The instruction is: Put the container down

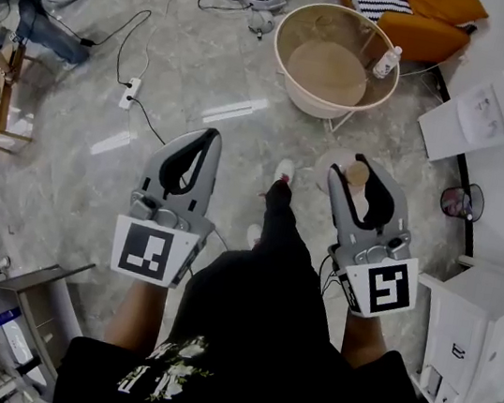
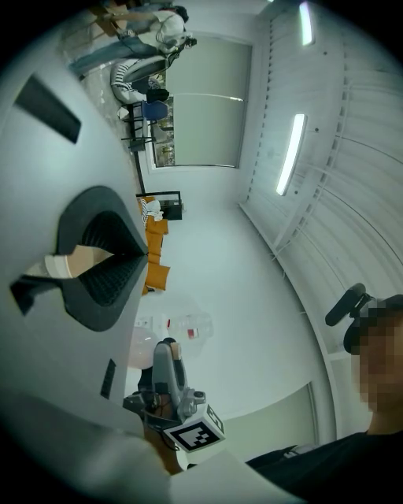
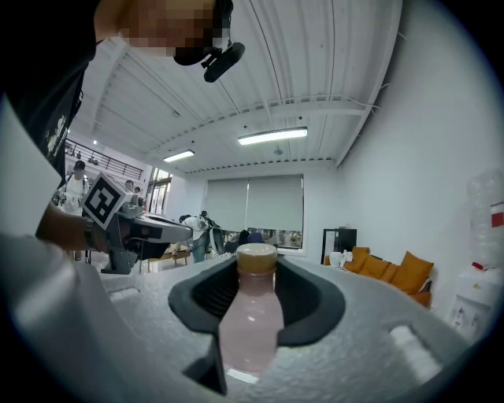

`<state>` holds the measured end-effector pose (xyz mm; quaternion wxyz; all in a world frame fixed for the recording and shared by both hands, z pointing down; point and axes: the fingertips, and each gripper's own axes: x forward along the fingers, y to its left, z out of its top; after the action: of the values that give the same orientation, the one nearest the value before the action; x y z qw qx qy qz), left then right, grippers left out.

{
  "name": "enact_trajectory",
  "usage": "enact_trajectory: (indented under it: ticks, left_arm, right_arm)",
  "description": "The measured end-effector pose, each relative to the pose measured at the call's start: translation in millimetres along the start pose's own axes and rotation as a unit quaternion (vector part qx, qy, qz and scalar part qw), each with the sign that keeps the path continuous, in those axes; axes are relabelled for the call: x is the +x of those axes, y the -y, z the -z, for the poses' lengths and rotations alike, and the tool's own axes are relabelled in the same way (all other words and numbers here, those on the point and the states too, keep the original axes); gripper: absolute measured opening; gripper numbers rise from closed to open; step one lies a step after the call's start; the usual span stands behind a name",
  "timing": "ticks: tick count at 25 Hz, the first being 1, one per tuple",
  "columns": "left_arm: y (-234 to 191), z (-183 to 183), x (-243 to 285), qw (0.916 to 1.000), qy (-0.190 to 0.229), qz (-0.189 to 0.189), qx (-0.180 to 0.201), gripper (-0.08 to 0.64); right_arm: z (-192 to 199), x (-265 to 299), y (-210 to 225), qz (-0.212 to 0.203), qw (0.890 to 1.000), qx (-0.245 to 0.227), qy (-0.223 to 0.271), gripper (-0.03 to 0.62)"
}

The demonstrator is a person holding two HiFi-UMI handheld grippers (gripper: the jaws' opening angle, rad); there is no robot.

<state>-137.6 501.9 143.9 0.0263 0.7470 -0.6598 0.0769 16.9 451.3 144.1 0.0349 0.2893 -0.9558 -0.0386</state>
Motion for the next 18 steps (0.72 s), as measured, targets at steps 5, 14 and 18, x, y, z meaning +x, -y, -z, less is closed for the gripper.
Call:
enact_trajectory:
  ticks: [5,14,18]
  left_arm:
    - [-26,-2,33,1.0000,-0.001,0.004,0.005,0.012]
    - [-80,-6,116,1.0000,-0.007,0.005,-0.002,0.012]
    - [-100,-14,159,0.9999,-0.007,0.004,-0.008,0.012]
  right_arm:
    - [-1,41,15,-0.003,1.000,-0.001,-0.001,0.135]
    - [4,123,66,0.000,1.000,-0.001,-0.008,0.135]
    - [2,160,98,-0.003,1.000,-0.002,-0.012,0.135]
